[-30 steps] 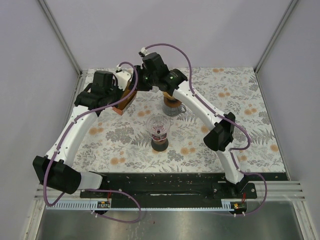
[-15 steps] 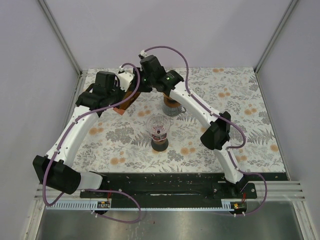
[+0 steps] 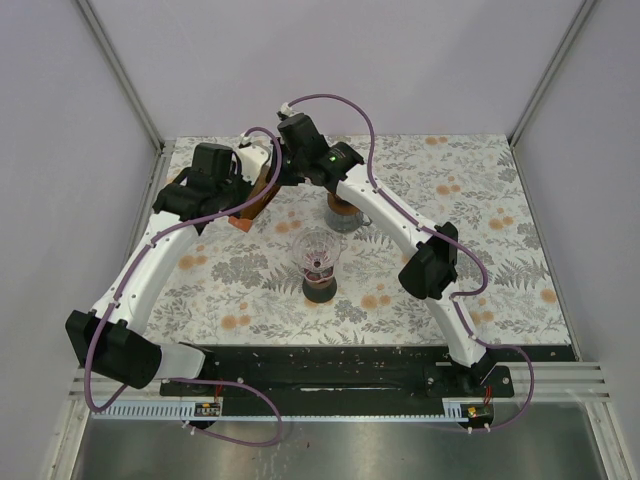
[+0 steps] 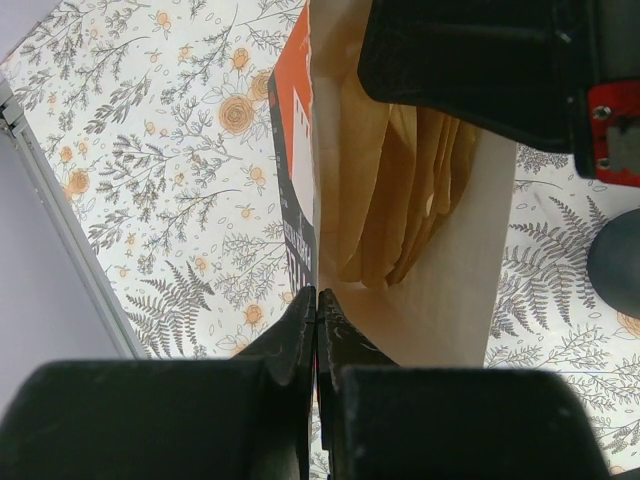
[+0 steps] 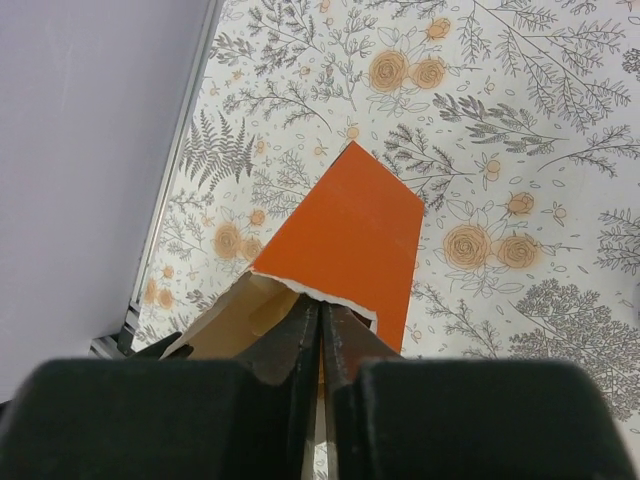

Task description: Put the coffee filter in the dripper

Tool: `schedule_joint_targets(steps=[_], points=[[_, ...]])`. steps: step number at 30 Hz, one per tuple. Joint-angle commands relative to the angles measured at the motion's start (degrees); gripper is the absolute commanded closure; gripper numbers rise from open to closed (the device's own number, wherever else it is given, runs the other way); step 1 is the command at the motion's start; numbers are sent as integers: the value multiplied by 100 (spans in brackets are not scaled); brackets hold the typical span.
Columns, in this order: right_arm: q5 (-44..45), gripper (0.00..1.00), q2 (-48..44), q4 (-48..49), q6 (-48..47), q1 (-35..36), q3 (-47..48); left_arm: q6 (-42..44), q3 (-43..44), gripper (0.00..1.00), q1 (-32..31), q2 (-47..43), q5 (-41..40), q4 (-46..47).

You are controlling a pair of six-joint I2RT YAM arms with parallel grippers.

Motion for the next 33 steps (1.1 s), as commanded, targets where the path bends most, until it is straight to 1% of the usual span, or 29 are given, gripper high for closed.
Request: schedule_joint_targets(steps=[1, 2, 5, 8, 10, 12, 18, 24, 29, 31, 33], points=[[339, 99, -44, 148, -157, 30, 149, -46, 131, 100, -48, -75, 77, 211], [330, 100, -70, 148, -183, 30, 140, -11, 113, 100, -48, -66, 86, 219], [252, 100, -140, 148, -219, 30, 122, 59, -18, 100, -48, -31, 33, 324], [102, 100, -281, 209, -236, 38, 96, 104, -176, 100, -39, 57, -238, 544], [-205, 100, -395, 235, -175, 39, 34, 130, -247, 100, -39, 109, -458, 667], [-302, 100, -535, 271, -149, 39, -123, 148, -326, 100, -39, 136, -599, 746], [-381, 100, -1036, 639, -113, 39, -826, 174, -502, 100, -4, 250, -635, 887], [-479, 100, -1300, 648, -104, 39, -1046, 95, -546, 100, 312, 426, -266, 940], [-391, 100, -1713, 1026, -96, 39, -1529, 7, -616, 100, 593, 566, 112, 1019], [-355, 100, -1749, 1202, -131, 39, -1662, -28, -616, 100, 611, 602, 147, 1037], [-329, 100, -1627, 1264, -148, 30, -1645, -81, -608, 100, 620, 576, 436, 1037]])
